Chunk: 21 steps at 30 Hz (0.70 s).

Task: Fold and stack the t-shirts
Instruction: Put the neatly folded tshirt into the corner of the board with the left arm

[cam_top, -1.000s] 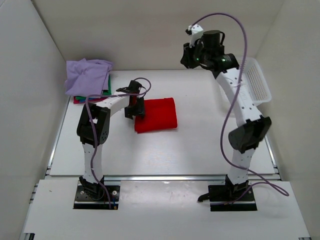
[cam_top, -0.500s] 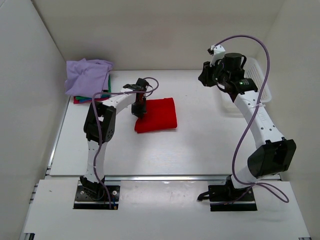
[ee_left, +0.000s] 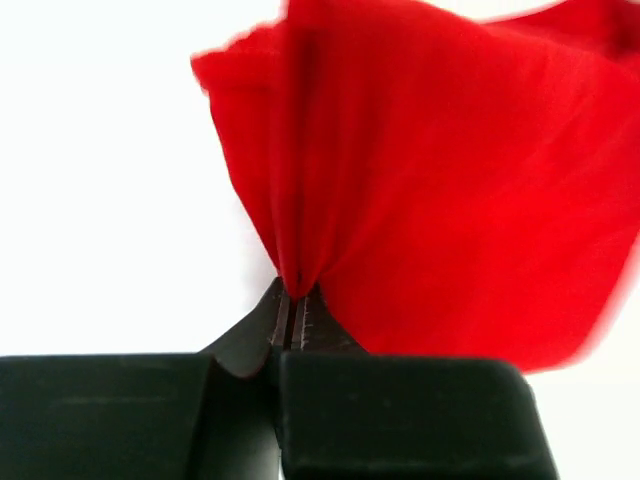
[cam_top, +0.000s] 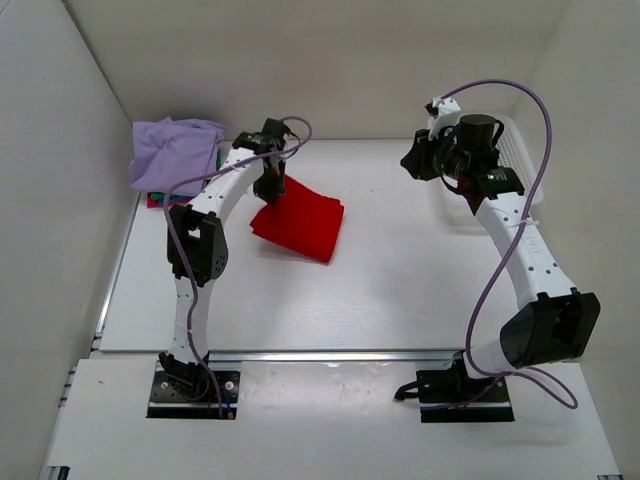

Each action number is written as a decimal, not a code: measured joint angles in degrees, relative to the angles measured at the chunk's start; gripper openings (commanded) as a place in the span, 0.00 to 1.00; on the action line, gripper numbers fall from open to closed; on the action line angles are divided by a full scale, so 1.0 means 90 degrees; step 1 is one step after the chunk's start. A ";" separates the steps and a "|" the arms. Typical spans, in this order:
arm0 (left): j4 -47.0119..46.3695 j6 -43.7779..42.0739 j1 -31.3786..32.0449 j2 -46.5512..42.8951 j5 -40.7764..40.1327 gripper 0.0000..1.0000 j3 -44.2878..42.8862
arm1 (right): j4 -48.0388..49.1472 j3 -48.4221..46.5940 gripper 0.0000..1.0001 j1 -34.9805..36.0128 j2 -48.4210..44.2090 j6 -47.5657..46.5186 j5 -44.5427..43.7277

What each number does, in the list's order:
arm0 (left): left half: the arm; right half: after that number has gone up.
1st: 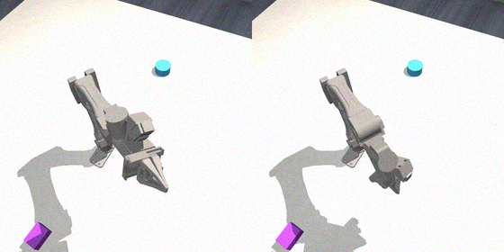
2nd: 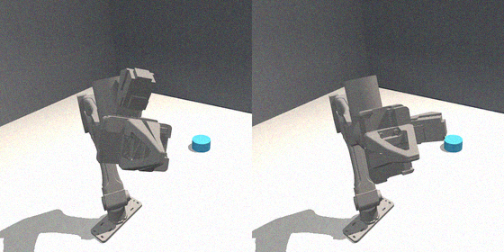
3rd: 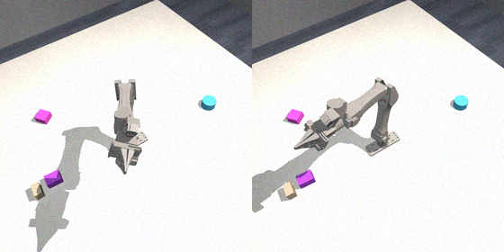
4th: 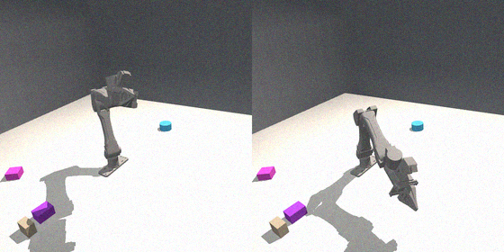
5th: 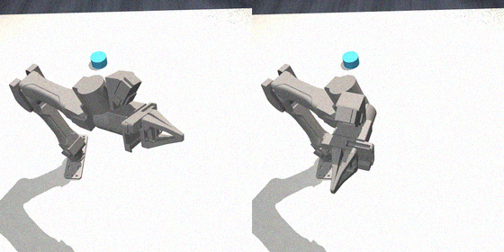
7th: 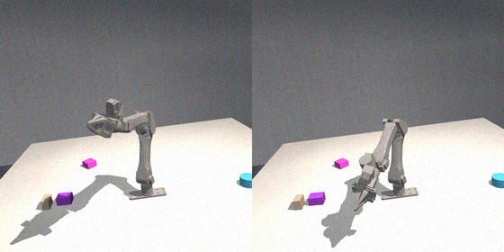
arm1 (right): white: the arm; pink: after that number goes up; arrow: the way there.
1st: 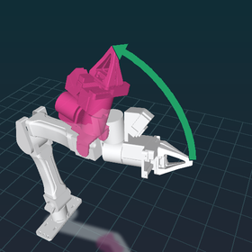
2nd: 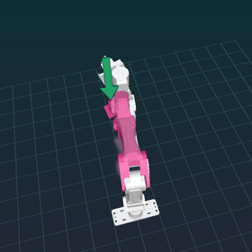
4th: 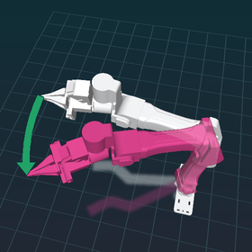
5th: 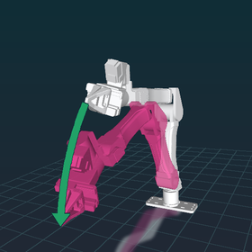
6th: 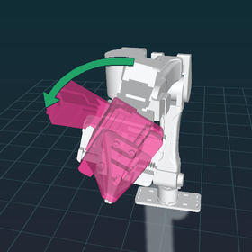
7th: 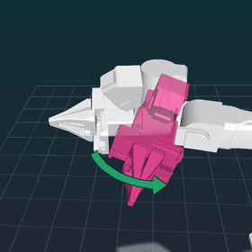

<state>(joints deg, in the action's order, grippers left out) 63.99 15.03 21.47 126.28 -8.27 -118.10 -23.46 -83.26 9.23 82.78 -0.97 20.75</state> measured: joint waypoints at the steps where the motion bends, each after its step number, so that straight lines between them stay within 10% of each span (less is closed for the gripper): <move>1: 0.0136 -0.0044 -0.0024 0.0073 -0.0044 0.00 -0.0391 | 0.0000 0.0002 0.18 0.0012 -0.0007 0.0002 0.0022; 21: 0.0061 -0.1192 -0.1277 0.0942 -0.1134 0.00 -0.3383 | 0.0515 0.0420 0.17 0.0223 -0.0148 0.0325 0.0352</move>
<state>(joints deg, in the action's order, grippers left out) 64.53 4.29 9.98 134.76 -18.48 -148.55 -18.83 -79.48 11.25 81.45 1.96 23.92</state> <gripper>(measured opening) 0.088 0.171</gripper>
